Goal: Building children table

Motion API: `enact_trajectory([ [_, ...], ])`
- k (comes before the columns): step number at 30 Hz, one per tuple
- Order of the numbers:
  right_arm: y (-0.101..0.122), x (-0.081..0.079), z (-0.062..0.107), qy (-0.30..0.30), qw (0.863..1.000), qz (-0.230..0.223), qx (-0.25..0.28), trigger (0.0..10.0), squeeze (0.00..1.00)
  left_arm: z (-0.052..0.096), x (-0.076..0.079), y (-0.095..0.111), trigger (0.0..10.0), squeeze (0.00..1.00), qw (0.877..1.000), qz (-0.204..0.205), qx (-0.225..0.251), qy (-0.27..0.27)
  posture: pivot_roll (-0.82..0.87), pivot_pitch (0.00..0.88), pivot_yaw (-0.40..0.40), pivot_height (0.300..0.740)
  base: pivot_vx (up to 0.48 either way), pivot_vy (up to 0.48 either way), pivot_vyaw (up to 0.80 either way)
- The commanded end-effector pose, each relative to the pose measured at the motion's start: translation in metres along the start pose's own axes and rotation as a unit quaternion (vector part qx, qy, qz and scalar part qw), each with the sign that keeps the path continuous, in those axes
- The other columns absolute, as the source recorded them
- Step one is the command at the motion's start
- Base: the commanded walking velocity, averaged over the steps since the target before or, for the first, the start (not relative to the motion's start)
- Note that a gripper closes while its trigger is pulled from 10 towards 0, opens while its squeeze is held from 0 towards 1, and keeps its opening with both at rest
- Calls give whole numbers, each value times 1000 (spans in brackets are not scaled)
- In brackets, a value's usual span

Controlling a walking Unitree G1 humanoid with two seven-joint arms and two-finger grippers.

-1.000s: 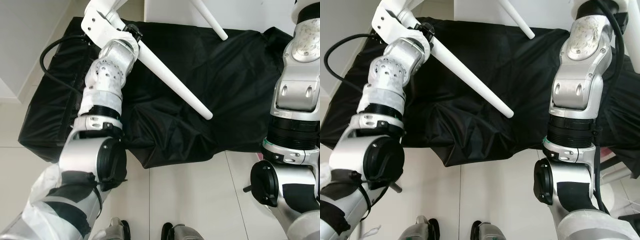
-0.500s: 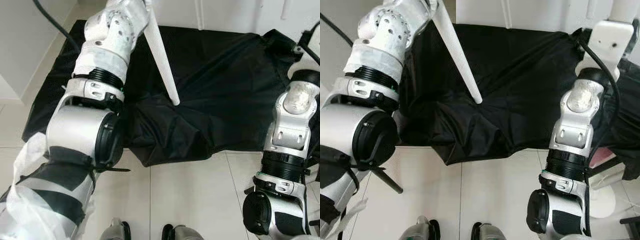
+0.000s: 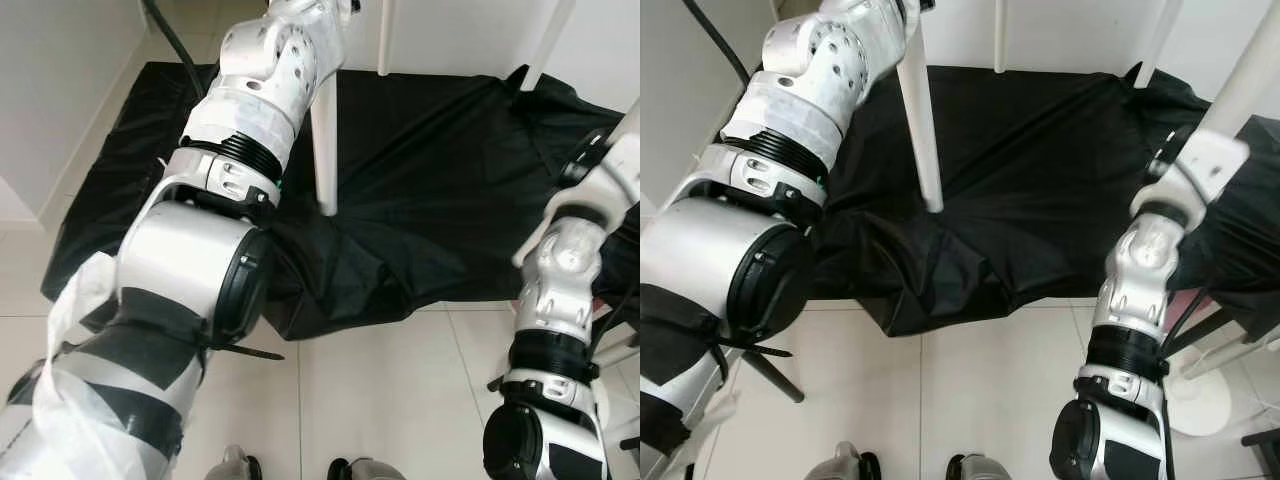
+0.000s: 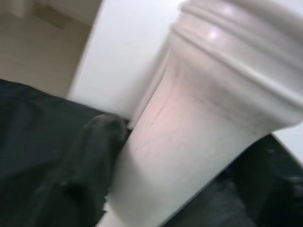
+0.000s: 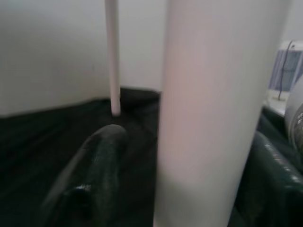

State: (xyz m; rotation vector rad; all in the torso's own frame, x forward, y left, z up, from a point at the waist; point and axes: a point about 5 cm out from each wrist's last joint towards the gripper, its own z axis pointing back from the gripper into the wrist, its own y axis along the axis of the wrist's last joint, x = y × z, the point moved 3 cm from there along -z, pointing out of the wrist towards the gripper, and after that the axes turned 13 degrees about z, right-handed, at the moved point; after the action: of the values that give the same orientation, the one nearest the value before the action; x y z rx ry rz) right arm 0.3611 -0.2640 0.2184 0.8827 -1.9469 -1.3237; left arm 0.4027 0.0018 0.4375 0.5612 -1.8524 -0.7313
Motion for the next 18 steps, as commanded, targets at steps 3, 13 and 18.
enact_trajectory([
  [3, -16, -52, 18, 111, 993, -9, -32, 10000, 1000, 27, 83, -19, 10000, 1000, 936, 39, -70, -343, 21, 87, -25, 740, 0, 0, 0],
  [13, -12, -53, 15, 125, 992, -21, -16, 10000, 0, 33, 77, -42, 10000, 0, 924, 17, -104, -368, 23, 85, -28, 740, 0, 0, 0],
  [18, -11, -52, 14, 121, 992, -29, -6, 10000, 0, 40, 59, -68, 10000, 0, 913, -18, -136, -385, 29, 85, -31, 740, 0, 0, 0],
])
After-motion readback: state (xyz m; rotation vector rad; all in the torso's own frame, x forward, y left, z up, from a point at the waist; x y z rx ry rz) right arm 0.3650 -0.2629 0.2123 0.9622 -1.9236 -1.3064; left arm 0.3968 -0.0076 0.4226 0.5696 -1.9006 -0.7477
